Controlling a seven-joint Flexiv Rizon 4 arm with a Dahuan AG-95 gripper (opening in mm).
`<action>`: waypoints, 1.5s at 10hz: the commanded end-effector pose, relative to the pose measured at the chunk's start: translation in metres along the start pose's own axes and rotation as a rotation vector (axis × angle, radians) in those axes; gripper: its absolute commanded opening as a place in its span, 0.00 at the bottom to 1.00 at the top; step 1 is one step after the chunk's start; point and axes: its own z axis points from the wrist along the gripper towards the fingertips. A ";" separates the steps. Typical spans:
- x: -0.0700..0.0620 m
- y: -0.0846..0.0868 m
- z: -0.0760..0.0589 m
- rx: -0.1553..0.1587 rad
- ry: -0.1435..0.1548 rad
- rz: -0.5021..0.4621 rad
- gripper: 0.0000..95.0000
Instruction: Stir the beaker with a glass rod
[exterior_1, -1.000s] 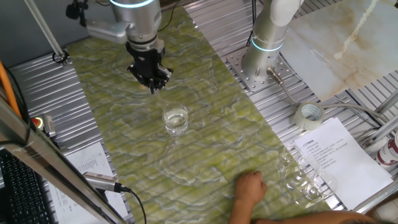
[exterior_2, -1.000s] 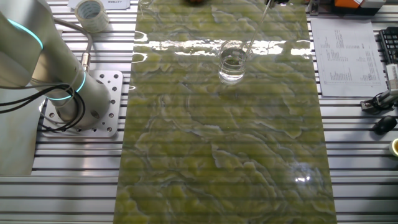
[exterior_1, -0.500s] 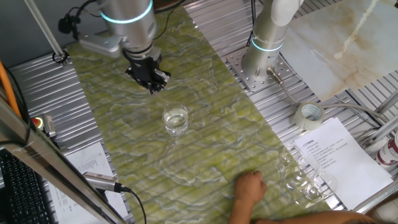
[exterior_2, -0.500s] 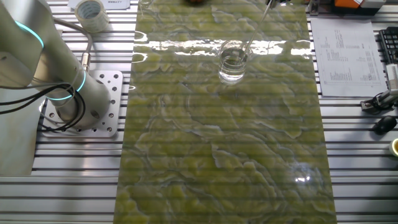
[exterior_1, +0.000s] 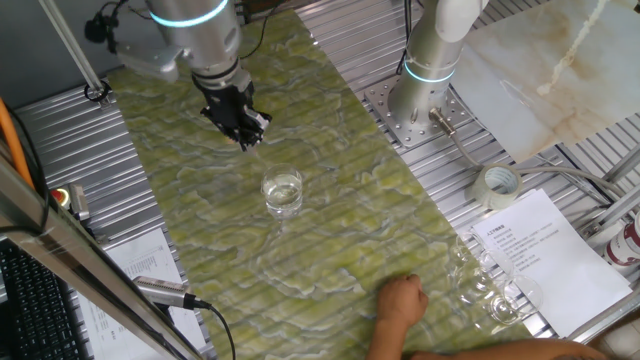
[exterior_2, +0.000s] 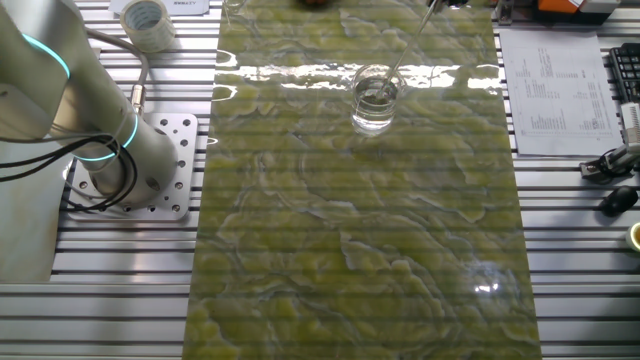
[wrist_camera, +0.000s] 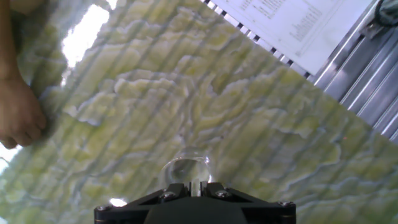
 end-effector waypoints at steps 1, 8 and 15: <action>0.000 0.000 0.000 0.051 -0.001 -0.058 0.00; -0.001 0.000 0.000 0.054 0.041 -0.032 0.00; -0.001 0.000 0.000 0.059 -0.017 -0.066 0.00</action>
